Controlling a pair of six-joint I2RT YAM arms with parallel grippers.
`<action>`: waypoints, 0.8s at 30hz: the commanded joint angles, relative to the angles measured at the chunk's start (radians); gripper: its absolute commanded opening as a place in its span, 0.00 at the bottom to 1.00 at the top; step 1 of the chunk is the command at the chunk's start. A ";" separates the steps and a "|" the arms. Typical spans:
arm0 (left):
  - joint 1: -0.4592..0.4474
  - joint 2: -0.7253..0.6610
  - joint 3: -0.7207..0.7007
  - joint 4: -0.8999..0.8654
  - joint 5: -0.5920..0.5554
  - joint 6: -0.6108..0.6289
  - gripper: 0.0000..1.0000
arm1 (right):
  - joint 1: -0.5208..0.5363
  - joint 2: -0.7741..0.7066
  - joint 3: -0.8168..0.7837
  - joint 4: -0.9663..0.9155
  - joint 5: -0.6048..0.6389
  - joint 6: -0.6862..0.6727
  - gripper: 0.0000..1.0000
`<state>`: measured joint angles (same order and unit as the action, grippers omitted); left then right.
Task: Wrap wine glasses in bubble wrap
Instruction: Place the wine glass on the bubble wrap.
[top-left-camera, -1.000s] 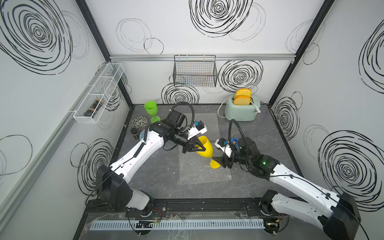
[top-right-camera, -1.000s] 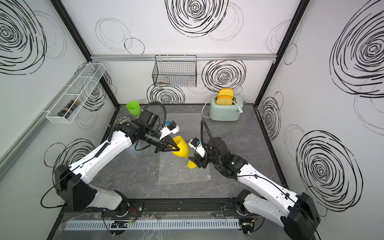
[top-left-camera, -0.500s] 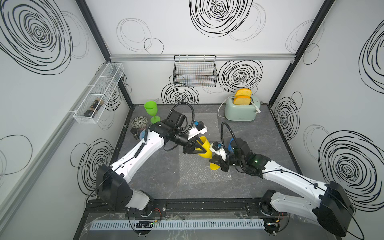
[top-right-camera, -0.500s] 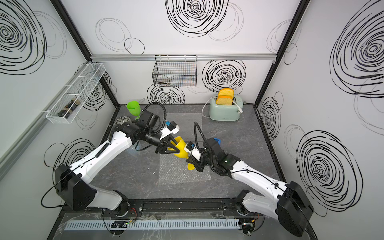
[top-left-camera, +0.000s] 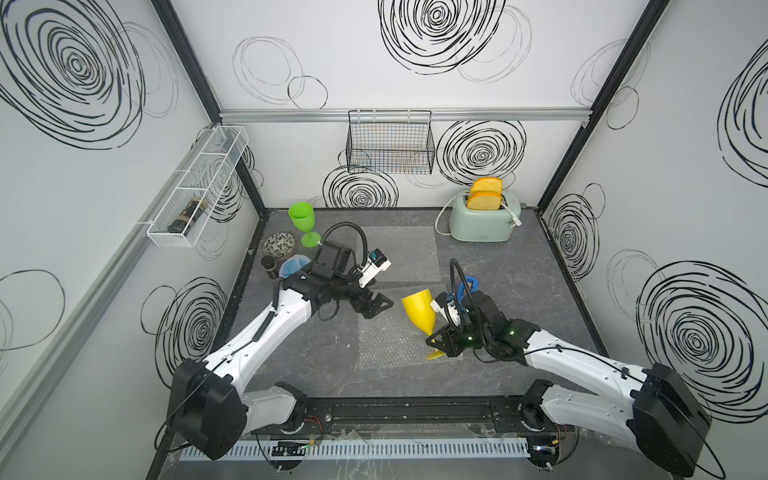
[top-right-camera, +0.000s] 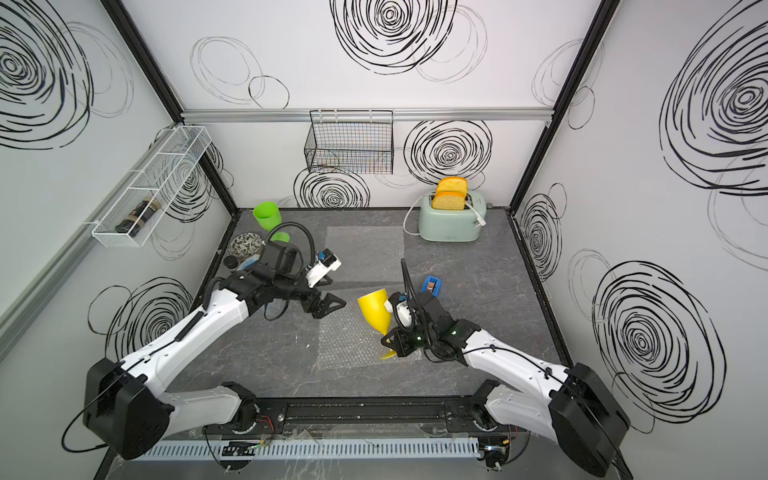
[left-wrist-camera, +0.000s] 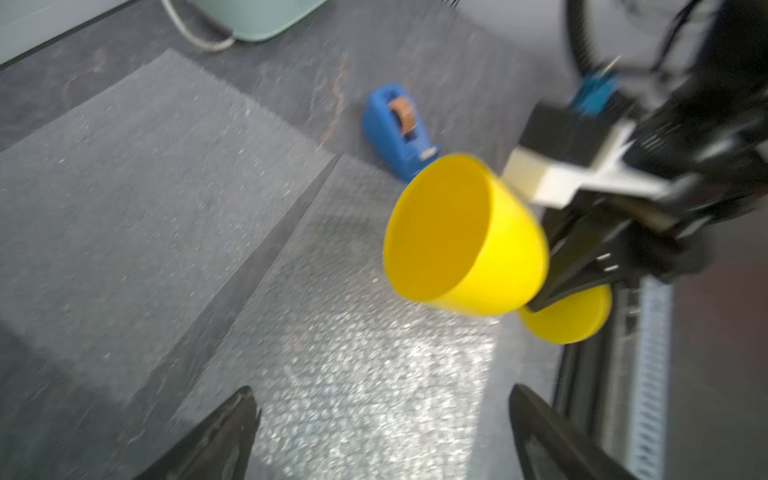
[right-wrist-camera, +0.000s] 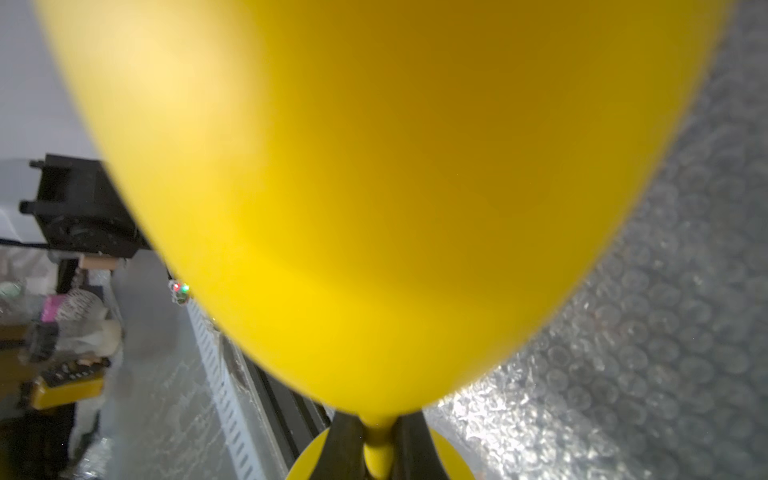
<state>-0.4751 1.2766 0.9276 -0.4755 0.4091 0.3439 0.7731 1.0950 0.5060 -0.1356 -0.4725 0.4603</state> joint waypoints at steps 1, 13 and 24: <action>-0.096 0.038 -0.102 0.126 -0.383 0.168 0.97 | 0.001 0.025 0.004 0.030 -0.007 0.193 0.00; -0.108 0.167 -0.243 0.301 -0.471 0.195 0.97 | -0.001 0.144 0.042 0.028 0.025 0.278 0.00; -0.079 0.275 -0.194 0.323 -0.572 0.258 0.97 | -0.011 0.225 0.069 0.090 0.019 0.351 0.00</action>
<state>-0.5617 1.5257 0.7177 -0.1669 -0.1059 0.5579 0.7677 1.3041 0.5560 -0.0998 -0.4530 0.7704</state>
